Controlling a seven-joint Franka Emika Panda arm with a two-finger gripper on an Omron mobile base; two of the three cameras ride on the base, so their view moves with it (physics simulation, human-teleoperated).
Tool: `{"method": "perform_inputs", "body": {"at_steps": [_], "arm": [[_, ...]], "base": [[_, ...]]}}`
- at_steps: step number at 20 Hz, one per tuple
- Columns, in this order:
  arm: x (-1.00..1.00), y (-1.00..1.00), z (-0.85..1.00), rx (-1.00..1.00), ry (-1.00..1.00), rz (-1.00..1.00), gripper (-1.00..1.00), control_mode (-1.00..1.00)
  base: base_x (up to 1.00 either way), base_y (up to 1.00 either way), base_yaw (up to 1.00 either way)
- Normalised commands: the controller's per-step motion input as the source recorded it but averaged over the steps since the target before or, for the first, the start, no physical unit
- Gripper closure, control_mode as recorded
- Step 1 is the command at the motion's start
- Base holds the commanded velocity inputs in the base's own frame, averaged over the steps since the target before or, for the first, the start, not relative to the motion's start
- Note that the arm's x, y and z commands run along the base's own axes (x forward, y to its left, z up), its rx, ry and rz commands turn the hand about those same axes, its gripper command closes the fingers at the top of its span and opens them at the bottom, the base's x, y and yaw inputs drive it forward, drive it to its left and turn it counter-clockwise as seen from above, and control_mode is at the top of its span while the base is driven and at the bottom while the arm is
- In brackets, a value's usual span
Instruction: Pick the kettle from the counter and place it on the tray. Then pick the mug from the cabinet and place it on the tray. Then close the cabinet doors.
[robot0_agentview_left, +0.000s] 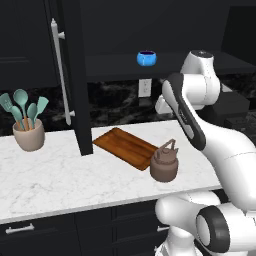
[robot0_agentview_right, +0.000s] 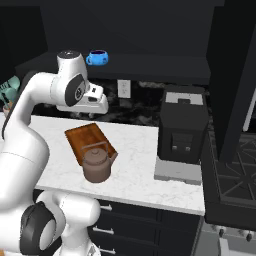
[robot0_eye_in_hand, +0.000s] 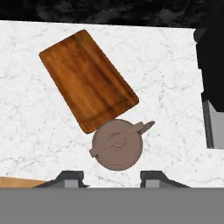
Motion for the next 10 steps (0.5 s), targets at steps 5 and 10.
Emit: {"method": "perform_inputs", "body": {"at_steps": [5,10], "arm": [[-0.03,0.00,-0.06,-0.04,-0.01,0.00,-1.00,-1.00],[-0.28,-0.09,-0.33,-0.04,-0.01,0.00,-1.00,-1.00]], "base": [[0.00,0.00,0.00],[0.00,0.00,0.00]]}}
